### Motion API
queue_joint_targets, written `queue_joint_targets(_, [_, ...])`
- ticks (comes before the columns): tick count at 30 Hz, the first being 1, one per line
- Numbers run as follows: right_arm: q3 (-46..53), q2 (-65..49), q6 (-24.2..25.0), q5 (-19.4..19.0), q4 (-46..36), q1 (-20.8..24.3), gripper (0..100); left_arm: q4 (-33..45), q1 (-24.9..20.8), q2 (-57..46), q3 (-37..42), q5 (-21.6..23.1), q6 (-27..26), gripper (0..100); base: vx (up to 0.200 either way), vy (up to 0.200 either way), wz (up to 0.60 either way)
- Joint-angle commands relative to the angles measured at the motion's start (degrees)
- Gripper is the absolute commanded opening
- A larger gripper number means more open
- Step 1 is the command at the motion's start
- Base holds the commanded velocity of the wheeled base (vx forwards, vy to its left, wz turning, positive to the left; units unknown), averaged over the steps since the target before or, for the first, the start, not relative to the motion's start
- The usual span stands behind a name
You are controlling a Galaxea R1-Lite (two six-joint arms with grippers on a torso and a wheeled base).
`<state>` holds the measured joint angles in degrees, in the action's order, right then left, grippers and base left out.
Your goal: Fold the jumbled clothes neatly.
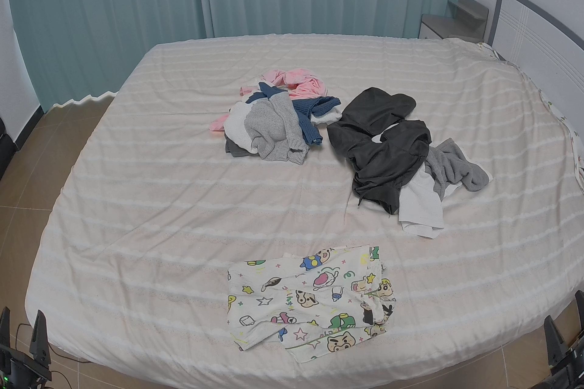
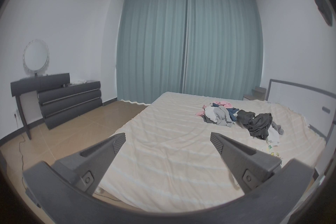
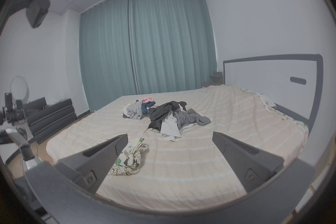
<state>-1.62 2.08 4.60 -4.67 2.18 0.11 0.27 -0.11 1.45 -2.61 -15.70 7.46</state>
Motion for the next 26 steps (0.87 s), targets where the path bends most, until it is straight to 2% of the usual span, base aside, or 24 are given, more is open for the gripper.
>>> queue_joint_targets(1, [1.62,-2.0,-5.74,-1.75,-0.42,-0.46,100,-6.24,0.02,-1.45,2.08,0.41,-4.74,100,0.0,0.0,0.0])
queue_joint_targets(3, [1.62,-2.08,-8.55,-2.1,-0.6,-0.46,100,-8.97,0.02,-1.45,2.61,1.2,-6.14,100,0.0,0.0,0.0])
queue_joint_targets(6, [1.62,-2.08,-10.57,-2.27,-3.15,-0.46,100,-1.67,0.02,-1.45,2.52,3.13,-5.7,100,0.0,0.0,0.0])
queue_joint_targets(7, [1.62,-2.08,-10.57,-2.27,-3.15,-0.46,100,-1.67,0.02,-1.45,2.52,3.13,-5.7,100,0.0,0.0,0.0])
queue_joint_targets(8, [1.36,-1.91,-10.31,-2.1,-5.52,-0.46,100,0.08,-0.07,-1.36,1.55,3.57,-2.45,100,0.0,0.0,0.0])
queue_joint_targets(9, [1.27,-2.0,-9.96,-2.1,-5.87,-0.46,100,-0.18,-0.07,-1.27,1.55,3.57,-1.84,100,0.0,0.0,0.0])
queue_joint_targets(14, [1.45,-2.0,-8.38,-1.75,-5.43,-0.46,100,-0.62,0.02,-1.45,1.73,3.48,-4.03,100,0.0,0.0,0.0])
queue_joint_targets(20, [1.62,-2.0,-7.58,0.54,-4.03,-0.46,100,-1.59,0.02,-1.45,2.08,3.75,-6.41,100,0.0,0.0,0.0])
queue_joint_targets(22, [1.62,-2.0,-7.58,0.54,-4.03,-0.46,100,-2.73,0.02,-1.45,2.43,3.05,-7.37,100,0.0,0.0,0.0])
queue_joint_targets(23, [1.62,-2.0,-7.67,0.54,-4.12,-0.46,100,-4.75,0.02,-1.45,2.61,-2.05,-9.66,100,0.0,0.0,0.0])
queue_joint_targets(25, [1.62,-2.0,-7.58,0.54,-4.03,-0.46,100,-3.61,0.02,-1.45,2.61,-5.48,-9.22,100,0.0,0.0,0.0])
queue_joint_targets(26, [1.62,-2.0,-7.58,0.54,-4.03,-0.46,100,-2.73,0.02,-1.45,2.35,-4.69,-8.87,100,0.0,0.0,0.0])
